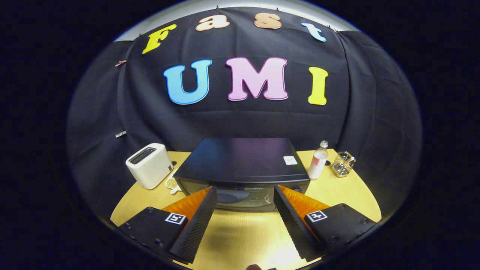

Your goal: Open the toaster oven, put the food inside, and close the toaster oven door.

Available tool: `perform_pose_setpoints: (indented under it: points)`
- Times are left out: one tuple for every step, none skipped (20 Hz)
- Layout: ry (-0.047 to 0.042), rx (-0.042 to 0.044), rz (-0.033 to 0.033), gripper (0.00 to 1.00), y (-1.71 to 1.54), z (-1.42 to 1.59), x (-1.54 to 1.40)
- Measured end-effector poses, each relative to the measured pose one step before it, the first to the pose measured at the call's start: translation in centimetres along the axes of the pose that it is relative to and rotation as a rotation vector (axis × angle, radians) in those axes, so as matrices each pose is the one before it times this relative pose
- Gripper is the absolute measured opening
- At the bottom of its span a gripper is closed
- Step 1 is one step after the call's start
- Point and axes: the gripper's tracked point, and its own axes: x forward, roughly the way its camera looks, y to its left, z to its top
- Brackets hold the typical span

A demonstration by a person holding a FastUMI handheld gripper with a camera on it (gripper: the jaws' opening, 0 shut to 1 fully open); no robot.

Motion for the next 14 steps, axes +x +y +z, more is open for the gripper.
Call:
perform_pose_setpoints:
  points:
    - [-0.02328,0.00068,-0.00871,1.0,-0.909,0.962,-0.355]
    - [-0.02135,-0.00158,-0.00952,1.0,-0.977,0.934,-0.369]
    - [-0.02101,-0.00657,-0.00976,1.0,-1.091,0.938,-0.44]
    - [-0.01988,-0.00982,-0.01308,1.0,-1.164,0.864,-0.218]
    - [-0.02362,-0.01126,-0.01343,1.0,-1.185,0.965,-0.305]
    - [-0.02207,-0.01064,-0.00931,1.0,-1.042,0.92,-0.314]
    - [-0.02612,-0.01477,-0.0058,1.0,-0.945,1.081,-0.393]
    - [-0.02738,-0.02026,-0.00631,1.0,-1.069,1.114,-0.589]
    - [-0.02632,-0.01962,-0.00722,1.0,-0.989,1.117,-0.481]
    - [-0.02478,-0.01618,-0.0014,1.0,-0.808,1.024,-0.332]
    - [-0.02267,-0.009,-0.00227,1.0,-0.723,1.056,-0.485]
    - [-0.01561,-0.0005,-0.00166,0.99,-0.776,0.882,-0.396]
    - [-0.01186,0.01269,0.0033,0.99,-0.644,0.697,-0.401]
    - [-0.01359,0.01505,0.00768,0.97,-0.442,0.684,-0.326]
